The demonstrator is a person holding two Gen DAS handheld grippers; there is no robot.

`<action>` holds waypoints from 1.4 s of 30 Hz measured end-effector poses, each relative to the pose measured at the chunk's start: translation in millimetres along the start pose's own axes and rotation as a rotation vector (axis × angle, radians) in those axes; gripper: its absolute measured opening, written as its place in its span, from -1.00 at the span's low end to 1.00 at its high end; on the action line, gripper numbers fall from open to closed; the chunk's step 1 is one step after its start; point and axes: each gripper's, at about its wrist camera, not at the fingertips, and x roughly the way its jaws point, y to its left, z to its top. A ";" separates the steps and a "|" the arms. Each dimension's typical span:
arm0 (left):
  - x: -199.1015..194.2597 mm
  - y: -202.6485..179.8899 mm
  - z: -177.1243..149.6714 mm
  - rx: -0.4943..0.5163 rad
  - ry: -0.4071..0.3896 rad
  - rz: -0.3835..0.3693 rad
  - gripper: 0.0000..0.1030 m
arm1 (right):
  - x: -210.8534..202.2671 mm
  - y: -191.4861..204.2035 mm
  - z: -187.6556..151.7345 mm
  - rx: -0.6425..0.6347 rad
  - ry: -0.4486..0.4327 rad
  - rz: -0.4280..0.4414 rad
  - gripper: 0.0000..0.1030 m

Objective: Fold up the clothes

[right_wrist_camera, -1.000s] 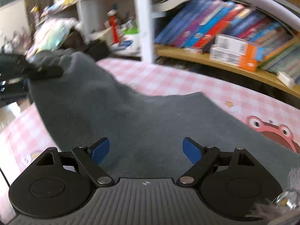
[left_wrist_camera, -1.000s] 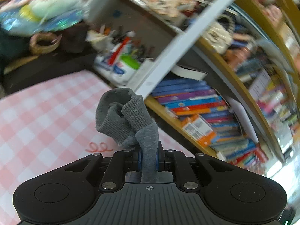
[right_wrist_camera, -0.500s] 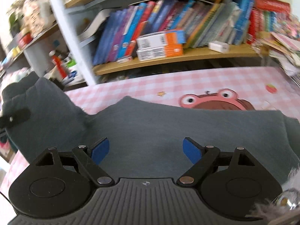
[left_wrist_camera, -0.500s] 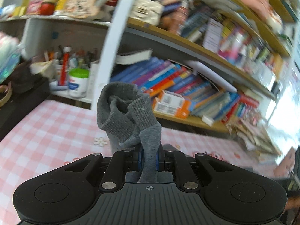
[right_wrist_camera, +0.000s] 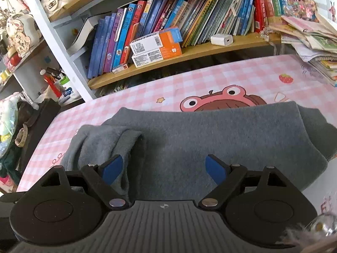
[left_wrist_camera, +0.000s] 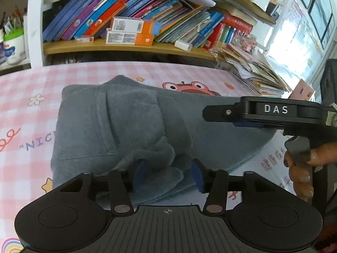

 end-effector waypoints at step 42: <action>-50.8 44.2 -9.3 -0.208 -0.258 0.099 0.38 | 51.6 -6.0 -6.5 0.269 0.210 0.226 0.05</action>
